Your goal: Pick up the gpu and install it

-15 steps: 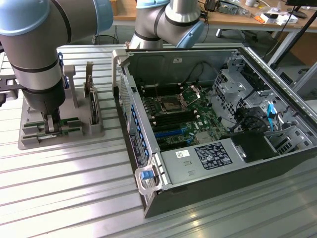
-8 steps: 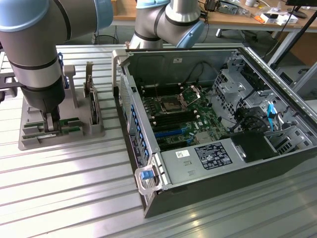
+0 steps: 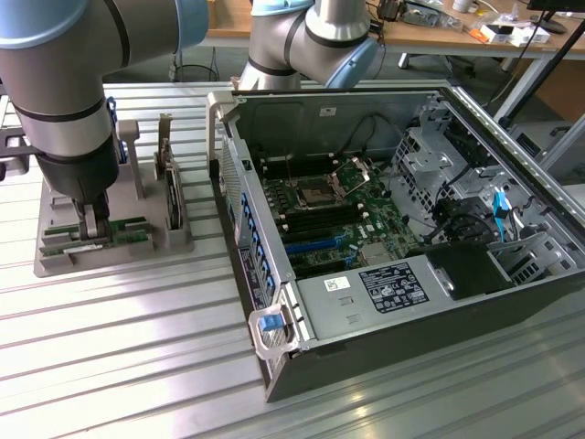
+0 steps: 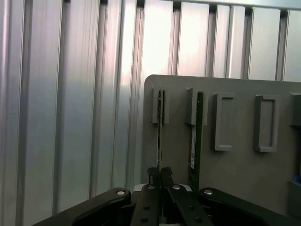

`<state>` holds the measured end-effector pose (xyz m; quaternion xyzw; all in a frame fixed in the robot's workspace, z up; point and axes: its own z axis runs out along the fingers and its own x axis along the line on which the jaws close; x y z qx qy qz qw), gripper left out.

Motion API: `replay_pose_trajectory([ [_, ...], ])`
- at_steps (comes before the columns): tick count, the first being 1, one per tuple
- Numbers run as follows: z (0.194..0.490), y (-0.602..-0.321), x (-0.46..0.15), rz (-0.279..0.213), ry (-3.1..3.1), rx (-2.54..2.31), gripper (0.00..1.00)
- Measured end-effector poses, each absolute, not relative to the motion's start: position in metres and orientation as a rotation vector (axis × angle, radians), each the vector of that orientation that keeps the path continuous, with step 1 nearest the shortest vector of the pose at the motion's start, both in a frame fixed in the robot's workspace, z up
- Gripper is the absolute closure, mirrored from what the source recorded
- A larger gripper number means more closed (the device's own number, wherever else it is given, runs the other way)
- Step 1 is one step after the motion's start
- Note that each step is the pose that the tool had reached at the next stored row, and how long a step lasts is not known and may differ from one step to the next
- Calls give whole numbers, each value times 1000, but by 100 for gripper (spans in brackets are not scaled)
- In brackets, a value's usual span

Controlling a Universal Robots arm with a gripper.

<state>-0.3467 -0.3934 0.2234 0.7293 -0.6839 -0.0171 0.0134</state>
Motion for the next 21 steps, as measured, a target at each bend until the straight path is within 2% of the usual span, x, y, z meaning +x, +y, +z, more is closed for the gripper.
replay_pose_trajectory([
  [21, 243, -393, -347, -53, -2130, 2272, 87],
])
